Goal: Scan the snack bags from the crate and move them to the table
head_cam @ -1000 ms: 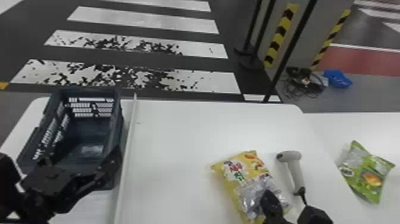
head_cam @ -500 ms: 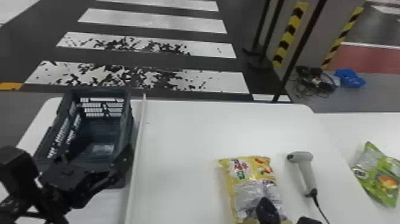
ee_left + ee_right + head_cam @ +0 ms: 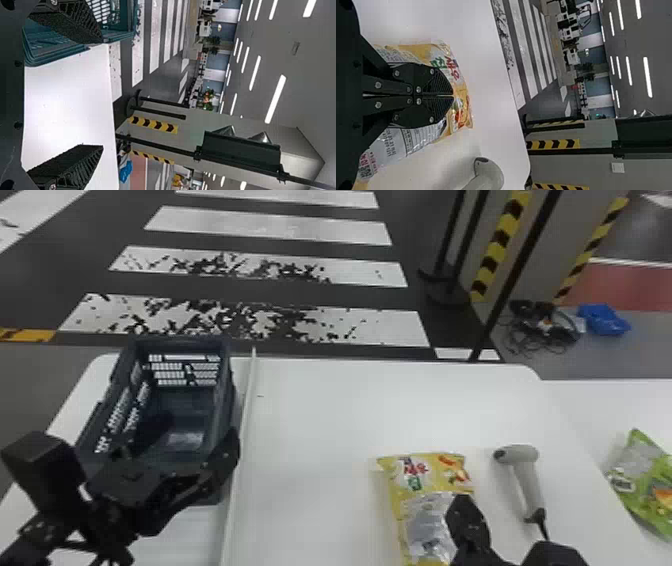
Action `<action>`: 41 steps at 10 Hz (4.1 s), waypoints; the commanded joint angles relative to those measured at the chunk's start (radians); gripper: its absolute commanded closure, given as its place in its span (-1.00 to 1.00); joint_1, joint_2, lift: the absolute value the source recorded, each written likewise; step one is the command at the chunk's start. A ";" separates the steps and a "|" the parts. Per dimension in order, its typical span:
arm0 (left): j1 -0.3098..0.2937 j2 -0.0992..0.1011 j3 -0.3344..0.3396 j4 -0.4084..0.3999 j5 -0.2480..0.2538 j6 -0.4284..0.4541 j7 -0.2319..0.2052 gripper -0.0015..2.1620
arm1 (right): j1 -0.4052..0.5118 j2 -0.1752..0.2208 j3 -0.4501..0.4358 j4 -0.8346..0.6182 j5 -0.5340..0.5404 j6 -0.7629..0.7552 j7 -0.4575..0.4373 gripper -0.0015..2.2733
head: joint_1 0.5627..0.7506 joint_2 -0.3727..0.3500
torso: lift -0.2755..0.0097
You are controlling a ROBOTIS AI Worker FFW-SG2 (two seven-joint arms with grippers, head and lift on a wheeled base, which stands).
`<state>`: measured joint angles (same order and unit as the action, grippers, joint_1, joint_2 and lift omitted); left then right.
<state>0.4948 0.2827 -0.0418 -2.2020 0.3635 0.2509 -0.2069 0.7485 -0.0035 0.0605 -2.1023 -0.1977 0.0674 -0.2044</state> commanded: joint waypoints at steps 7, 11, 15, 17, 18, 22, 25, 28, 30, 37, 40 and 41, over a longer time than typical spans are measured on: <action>0.067 0.006 0.029 -0.051 -0.012 0.003 -0.006 -0.96 | -0.181 -0.035 -0.051 0.266 0.047 -0.126 0.189 0.97 | 0.41 -0.23 | 0.27; 0.070 -0.002 0.034 -0.051 -0.015 0.003 -0.006 -0.96 | -0.216 -0.047 -0.084 0.372 0.034 -0.191 0.240 0.97 | 0.41 -0.27 | 0.27; 0.061 -0.016 0.019 -0.048 -0.032 0.006 -0.003 -0.96 | -0.250 -0.070 -0.084 0.527 0.049 -0.307 0.250 0.97 | 0.41 -0.32 | 0.27; 0.061 -0.017 0.013 -0.045 -0.041 0.006 -0.005 -0.96 | -0.268 -0.070 -0.085 0.576 0.049 -0.353 0.250 0.97 | 0.41 -0.36 | 0.27; 0.064 -0.019 0.011 -0.045 -0.041 0.006 -0.005 -0.96 | -0.268 -0.070 -0.085 0.578 0.047 -0.356 0.249 0.97 | 0.41 -0.38 | 0.27; 0.065 -0.019 -0.003 -0.036 -0.046 -0.006 -0.008 -0.95 | -0.247 -0.070 -0.087 0.574 0.057 -0.424 0.249 0.97 | 0.41 -0.41 | 0.27; 0.065 -0.017 -0.007 -0.038 -0.046 -0.009 -0.009 -0.95 | -0.133 -0.070 -0.088 0.395 0.038 -0.455 0.249 0.97 | 0.41 -0.42 | 0.27; 0.059 -0.019 -0.017 -0.038 -0.046 -0.009 -0.009 -0.95 | -0.061 -0.070 -0.093 0.361 0.014 -0.522 0.253 0.97 | 0.41 -0.46 | 0.27; 0.059 -0.019 -0.020 -0.036 -0.046 -0.009 -0.009 -0.95 | -0.063 -0.070 -0.073 0.416 0.015 -0.565 0.253 0.97 | 0.41 -0.48 | 0.27; 0.057 -0.031 -0.020 -0.015 -0.055 -0.012 -0.009 -0.95 | -0.156 -0.070 -0.015 0.620 0.029 -0.617 0.260 0.97 | 0.41 -0.35 | 0.27; 0.056 -0.031 -0.017 -0.004 -0.055 -0.031 -0.009 -0.95 | -0.175 -0.072 -0.018 0.670 0.026 -0.642 0.263 0.97 | 0.41 -0.34 | 0.27; 0.054 -0.031 -0.018 -0.001 -0.055 -0.034 -0.011 -0.95 | -0.178 -0.072 -0.021 0.685 0.024 -0.651 0.263 0.97 | 0.41 -0.34 | 0.27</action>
<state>0.5499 0.2516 -0.0586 -2.2047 0.3083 0.2189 -0.2177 0.5714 -0.0752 0.0419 -1.4248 -0.1726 -0.5786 0.0581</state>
